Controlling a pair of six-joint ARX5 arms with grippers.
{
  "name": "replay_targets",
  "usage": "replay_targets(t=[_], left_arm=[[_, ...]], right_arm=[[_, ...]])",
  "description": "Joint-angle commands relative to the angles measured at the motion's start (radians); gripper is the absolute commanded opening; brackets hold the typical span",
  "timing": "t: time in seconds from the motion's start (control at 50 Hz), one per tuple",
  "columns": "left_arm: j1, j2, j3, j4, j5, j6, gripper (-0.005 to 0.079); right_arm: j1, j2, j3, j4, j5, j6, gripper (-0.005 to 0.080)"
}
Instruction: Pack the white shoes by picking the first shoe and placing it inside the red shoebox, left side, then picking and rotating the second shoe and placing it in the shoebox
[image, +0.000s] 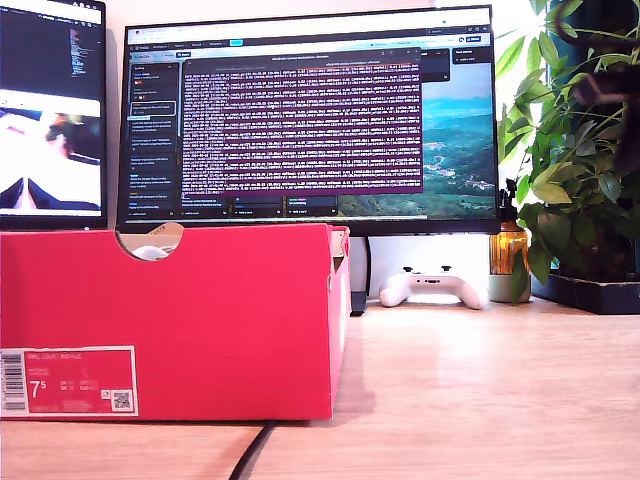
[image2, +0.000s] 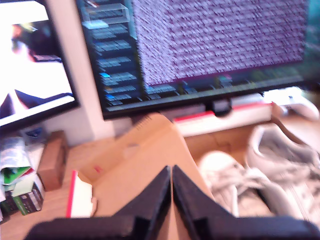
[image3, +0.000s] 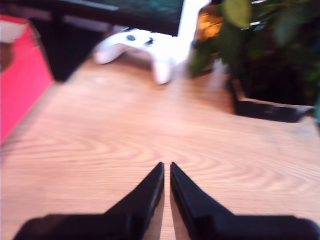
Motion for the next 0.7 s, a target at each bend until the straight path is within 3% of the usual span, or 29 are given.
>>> replay_targets(t=[0.0, 0.08, 0.22, 0.38, 0.5, 0.68], left_arm=[[0.001, -0.003, -0.058, 0.030, -0.003, -0.002, -0.0019], [0.001, -0.002, -0.076, 0.048, -0.003, -0.003, -0.0019], [0.001, -0.003, -0.079, 0.076, -0.003, -0.010, -0.0019], [0.001, -0.003, -0.079, 0.084, -0.003, -0.010, -0.0019], [0.001, -0.003, -0.079, 0.065, -0.003, -0.027, -0.0019], [0.001, -0.015, -0.117, 0.076, -0.003, -0.049, -0.0019]], right_arm=[[-0.011, -0.016, -0.050, 0.029, 0.012, -0.006, -0.0012], [-0.043, -0.033, -0.084, 0.069, -0.008, 0.002, -0.0012], [-0.108, -0.035, -0.129, 0.125, -0.187, -0.008, -0.0012], [-0.221, -0.035, -0.196, 0.220, -0.280, -0.025, -0.0012], [-0.304, -0.035, -0.211, 0.260, -0.417, -0.001, -0.0012], [-0.300, -0.040, -0.212, 0.283, -0.449, 0.002, -0.0012]])
